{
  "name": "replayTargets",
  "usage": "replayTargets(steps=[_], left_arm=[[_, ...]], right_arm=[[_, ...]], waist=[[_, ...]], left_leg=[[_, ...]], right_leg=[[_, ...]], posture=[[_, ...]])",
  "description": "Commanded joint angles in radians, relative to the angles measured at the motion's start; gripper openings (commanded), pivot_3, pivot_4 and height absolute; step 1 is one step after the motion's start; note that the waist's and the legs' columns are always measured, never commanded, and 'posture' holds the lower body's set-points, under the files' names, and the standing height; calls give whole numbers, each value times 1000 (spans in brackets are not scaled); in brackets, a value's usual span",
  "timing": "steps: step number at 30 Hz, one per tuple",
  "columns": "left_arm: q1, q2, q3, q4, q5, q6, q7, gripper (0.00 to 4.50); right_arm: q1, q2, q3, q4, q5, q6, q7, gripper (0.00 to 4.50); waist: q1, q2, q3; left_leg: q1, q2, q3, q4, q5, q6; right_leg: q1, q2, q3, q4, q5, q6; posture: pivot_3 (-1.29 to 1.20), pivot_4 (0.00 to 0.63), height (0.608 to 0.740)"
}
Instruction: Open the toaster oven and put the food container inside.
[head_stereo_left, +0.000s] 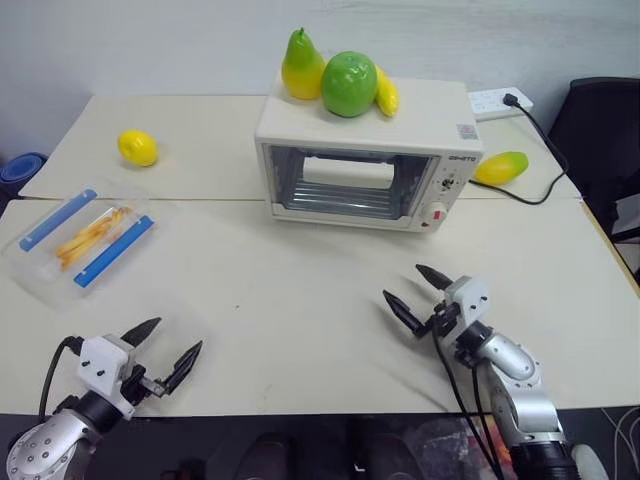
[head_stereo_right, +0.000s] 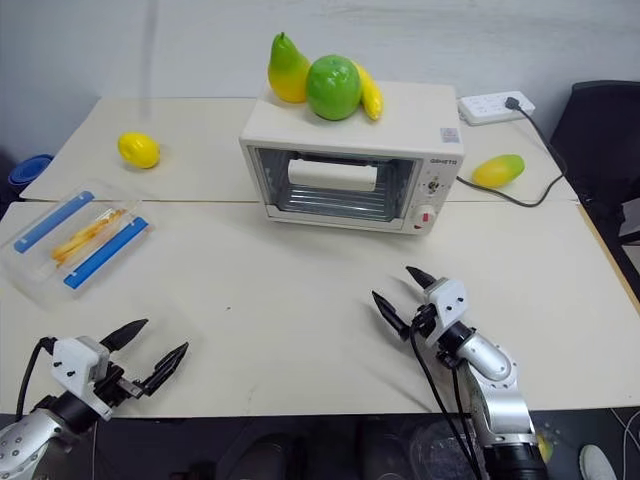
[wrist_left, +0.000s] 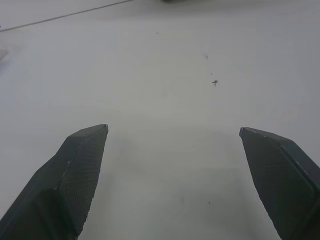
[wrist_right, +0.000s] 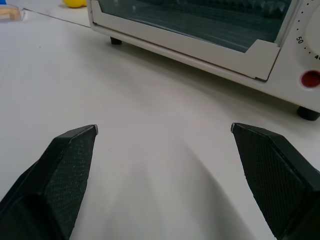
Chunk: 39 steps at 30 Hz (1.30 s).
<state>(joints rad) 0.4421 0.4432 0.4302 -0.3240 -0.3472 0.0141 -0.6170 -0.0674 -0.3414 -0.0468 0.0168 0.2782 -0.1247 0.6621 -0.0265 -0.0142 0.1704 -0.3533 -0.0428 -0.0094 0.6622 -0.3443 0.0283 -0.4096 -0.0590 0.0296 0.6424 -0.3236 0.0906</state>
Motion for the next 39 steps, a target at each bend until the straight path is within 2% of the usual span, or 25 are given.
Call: replayTargets(steps=[1, 2, 3, 4, 6, 11, 16, 24, 27, 32, 35, 39], left_arm=[[-56, 9, 11, -17, -58, 38, 14, 4500], [-71, 25, 11, -32, -98, 79, -2, 4500], [-57, 103, 2, -67, -208, 242, -66, 4500], [-64, 139, 1, -87, -250, 290, -103, 4500], [-126, 180, 22, -93, -348, 343, -135, 4500], [-375, 269, 35, -52, -444, 408, -155, 4500], [-587, 261, -15, -22, -470, 428, -142, 4500], [-646, 214, -61, -26, -464, 457, -116, 4500], [-648, 204, -58, -30, -482, 474, -111, 4500], [-691, 208, -82, 0, -478, 495, -130, 4500], [-805, 194, -122, 99, -448, 483, -144, 3914], [-943, 182, -201, 267, -317, 402, -156, 2735]], right_arm=[[-22, -10, -13, -67, 71, 47, 30, 4470], [-28, -24, -10, -108, 100, 90, 46, 4470], [-42, -43, -11, -158, 146, 160, 58, 4470], [-62, -61, -16, -200, 176, 217, 59, 4470], [-122, -93, -27, -250, 233, 313, 64, 4470], [-302, -141, -22, -239, 288, 469, 66, 4470], [-421, -103, -17, -169, 271, 501, 36, 4470], [-471, -30, 29, -186, 239, 486, 24, 4470], [-456, -41, 56, -219, 227, 467, 64, 4470], [-366, -132, 133, -283, 158, 402, 199, 4470], [-315, -167, 150, -282, 106, 358, 222, 4500], [-285, -165, 156, -265, 66, 312, 215, 4500]], waist=[[2, 0, 0], [2, 0, 0], [2, 0, 0], [0, 0, 0], [-2, 3, 3], [0, 4, 3], [0, 4, 3], [-4, 4, 3], [-2, 4, 3], [-4, 4, 3], [1, 4, 3], [2, 4, 3]], left_leg=[[0, 0, 0, 0, 0, 0], [0, 0, -1, 0, 0, 0], [-1, 0, -1, 1, 0, 0], [-1, 0, -1, 1, 0, 0], [-1, 1, -2, 1, 0, 0], [-2, 1, -6, 1, 2, -5], [-5, 0, -8, 2, 2, -6], [-10, 1, -8, 3, 2, -6], [-16, 1, -9, 6, 3, -7], [-17, 1, -9, 6, 4, -8], [-16, 0, -9, 7, 5, -9], [-16, 0, -9, 7, 6, -10]], right_leg=[[0, 0, 0, 0, 0, 0], [0, 0, -1, 0, 0, 0], [0, 0, -1, 0, 0, 0], [0, 0, -1, 1, 0, 0], [0, 0, -1, 1, 0, 0], [-1, 0, -6, 1, -1, -2], [-2, 0, -9, 1, -1, -2], [-7, 0, -10, 3, -1, -2], [-11, 0, -11, 4, -1, -2], [-11, 0, -12, 3, -1, -2], [-12, 0, -12, 4, -1, -2], [-12, 0, -12, 5, -1, -2]], posture=[[0, 150, 740], [0, 150, 740], [0, 150, 740], [0, 150, 740], [0, 150, 740], [0, 150, 740], [0, 150, 740], [0, 150, 740], [0, 150, 740], [0, 150, 740], [0, 150, 740], [0, 150, 740]])
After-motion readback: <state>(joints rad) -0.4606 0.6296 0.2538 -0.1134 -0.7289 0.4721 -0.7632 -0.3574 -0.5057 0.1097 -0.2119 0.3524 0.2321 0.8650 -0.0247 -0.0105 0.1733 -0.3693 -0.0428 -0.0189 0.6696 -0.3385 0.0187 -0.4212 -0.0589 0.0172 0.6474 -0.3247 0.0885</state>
